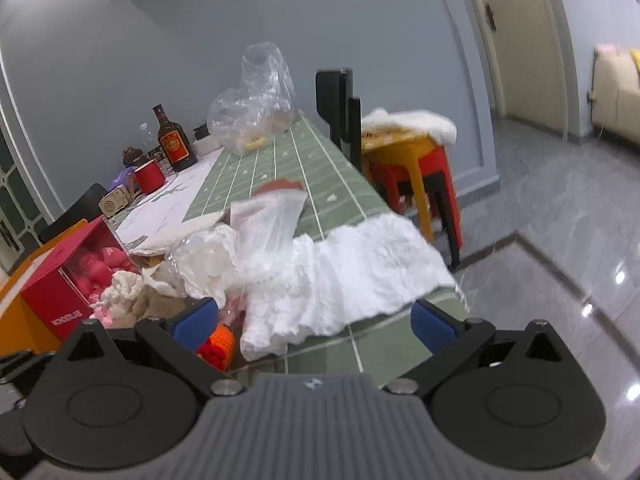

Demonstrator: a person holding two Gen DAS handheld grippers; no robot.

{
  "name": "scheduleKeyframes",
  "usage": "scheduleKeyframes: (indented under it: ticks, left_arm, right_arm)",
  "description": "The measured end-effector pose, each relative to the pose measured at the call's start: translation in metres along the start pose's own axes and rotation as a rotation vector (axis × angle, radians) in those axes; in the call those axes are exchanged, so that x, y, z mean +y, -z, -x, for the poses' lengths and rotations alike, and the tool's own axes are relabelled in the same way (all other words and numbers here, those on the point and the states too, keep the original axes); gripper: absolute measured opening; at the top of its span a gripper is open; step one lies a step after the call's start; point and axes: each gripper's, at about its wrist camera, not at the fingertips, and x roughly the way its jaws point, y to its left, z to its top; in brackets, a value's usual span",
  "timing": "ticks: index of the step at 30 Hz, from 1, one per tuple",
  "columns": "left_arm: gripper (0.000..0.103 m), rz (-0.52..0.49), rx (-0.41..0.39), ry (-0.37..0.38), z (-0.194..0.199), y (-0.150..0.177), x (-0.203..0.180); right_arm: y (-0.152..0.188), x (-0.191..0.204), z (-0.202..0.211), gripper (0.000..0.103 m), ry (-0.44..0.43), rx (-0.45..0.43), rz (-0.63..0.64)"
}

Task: Organize soft objects
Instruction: 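Lower the left gripper onto the brown fluffy plush and close it, then lift the brown plush with the left gripper while the right gripper grasps the pink-white knitted toy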

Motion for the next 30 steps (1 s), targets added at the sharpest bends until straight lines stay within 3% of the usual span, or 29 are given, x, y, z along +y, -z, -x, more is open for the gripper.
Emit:
scheduleKeyframes:
  ticks: [5, 15, 17, 21, 24, 30]
  left_arm:
    - [0.030, 0.042, -0.005, 0.037, 0.010, 0.004, 0.008]
    - [0.028, 0.088, 0.013, 0.233, 0.057, 0.033, 0.057]
    - [0.035, 0.065, 0.000, 0.256, 0.064, 0.040, 0.064]
    - [0.047, 0.000, -0.067, 0.227, 0.062, 0.047, 0.057]
    - [0.050, -0.036, -0.111, 0.225, 0.057, 0.048, 0.051]
    - [0.071, -0.065, -0.109, 0.202, 0.043, 0.051, 0.045]
  right_arm:
    - [-0.002, -0.005, 0.003, 0.100, 0.066, 0.002, -0.004]
    - [-0.002, 0.019, -0.009, 0.100, 0.165, 0.033, 0.187]
    - [-0.005, 0.027, -0.014, 0.100, 0.170, 0.033, 0.265]
    - [-0.012, 0.035, -0.027, 0.100, 0.180, 0.019, 0.329]
    - [-0.014, 0.037, -0.039, 0.100, 0.172, 0.040, 0.340]
    - [-0.014, 0.035, -0.055, 0.101, 0.224, 0.068, 0.316]
